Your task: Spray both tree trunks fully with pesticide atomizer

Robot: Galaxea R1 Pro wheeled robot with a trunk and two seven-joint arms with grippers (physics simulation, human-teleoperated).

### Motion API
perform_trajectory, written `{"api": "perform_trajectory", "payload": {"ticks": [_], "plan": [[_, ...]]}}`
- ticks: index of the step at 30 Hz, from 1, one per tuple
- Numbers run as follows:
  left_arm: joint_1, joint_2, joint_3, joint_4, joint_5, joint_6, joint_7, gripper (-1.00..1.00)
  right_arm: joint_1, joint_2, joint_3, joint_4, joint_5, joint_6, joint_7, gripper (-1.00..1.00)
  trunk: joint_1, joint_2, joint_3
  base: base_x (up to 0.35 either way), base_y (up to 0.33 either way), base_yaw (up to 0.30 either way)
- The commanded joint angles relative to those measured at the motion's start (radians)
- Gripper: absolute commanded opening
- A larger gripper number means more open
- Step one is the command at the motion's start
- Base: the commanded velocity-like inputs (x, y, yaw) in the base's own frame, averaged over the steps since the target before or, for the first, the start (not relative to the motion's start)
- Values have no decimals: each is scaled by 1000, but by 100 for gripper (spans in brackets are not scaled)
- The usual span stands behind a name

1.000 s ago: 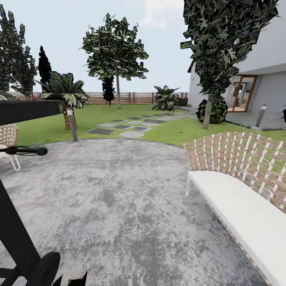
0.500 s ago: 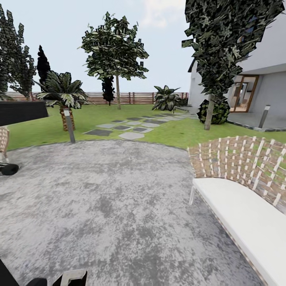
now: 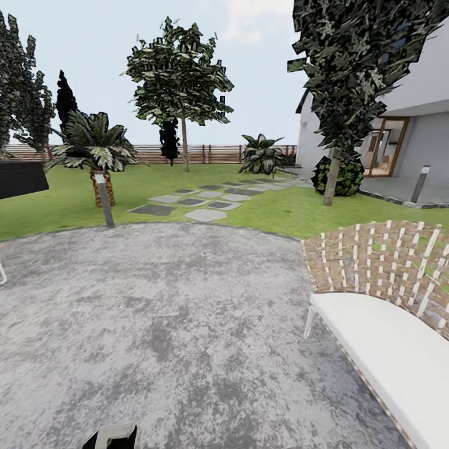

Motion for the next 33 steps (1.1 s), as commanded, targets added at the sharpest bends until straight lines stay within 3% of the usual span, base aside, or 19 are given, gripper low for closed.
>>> {"api": "perform_trajectory", "payload": {"ticks": [1,33], "plan": [[0,0,0,0,0,0,0,100,0,0,0,0,0,0,0,100,0,0,0,328,0,0],[0,0,0,0,0,0,0,100,0,0,1,0,0,0,0,100,0,0,0,328,-20,0]]}}
